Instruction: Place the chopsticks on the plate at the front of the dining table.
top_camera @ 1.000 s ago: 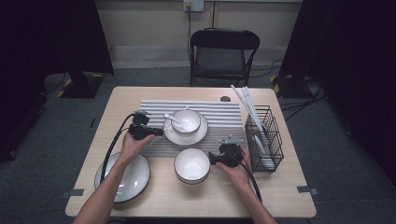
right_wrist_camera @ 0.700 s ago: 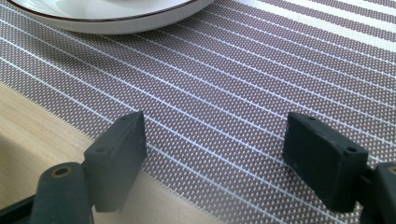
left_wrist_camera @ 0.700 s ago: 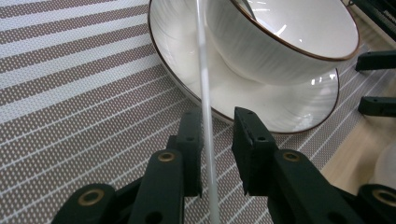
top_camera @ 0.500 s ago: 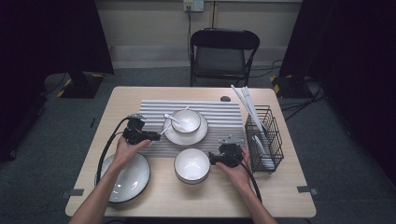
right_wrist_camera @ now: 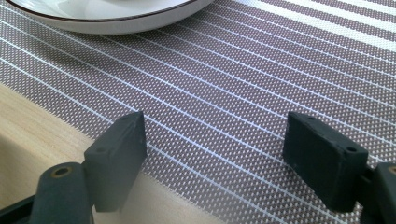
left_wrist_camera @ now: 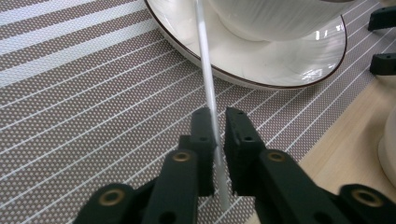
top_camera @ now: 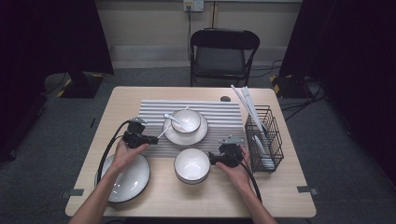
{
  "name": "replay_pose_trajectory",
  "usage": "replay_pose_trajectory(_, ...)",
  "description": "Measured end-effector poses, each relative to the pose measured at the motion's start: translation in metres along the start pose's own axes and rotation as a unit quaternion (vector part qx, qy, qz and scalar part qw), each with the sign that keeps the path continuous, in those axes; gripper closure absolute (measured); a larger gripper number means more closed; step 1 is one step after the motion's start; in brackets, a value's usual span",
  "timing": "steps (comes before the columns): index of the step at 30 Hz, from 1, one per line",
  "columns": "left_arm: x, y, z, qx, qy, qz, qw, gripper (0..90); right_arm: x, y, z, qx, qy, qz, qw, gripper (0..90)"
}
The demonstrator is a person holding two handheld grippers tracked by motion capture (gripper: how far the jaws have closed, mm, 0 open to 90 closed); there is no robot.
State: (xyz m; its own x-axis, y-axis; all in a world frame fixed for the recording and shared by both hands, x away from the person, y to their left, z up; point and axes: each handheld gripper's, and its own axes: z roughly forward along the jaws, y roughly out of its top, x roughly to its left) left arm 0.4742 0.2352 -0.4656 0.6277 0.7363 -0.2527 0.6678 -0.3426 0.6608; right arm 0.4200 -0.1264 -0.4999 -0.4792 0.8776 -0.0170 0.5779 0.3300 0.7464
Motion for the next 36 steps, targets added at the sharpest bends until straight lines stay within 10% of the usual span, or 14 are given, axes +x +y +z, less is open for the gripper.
replay_pose_trajectory(36, 0.003, 0.006, 0.01, -0.022, 0.003, -0.012, 0.9997, 85.7, 0.001, 0.0, 0.0, 0.0, -0.003, 0.002, 1.0, 20.7)
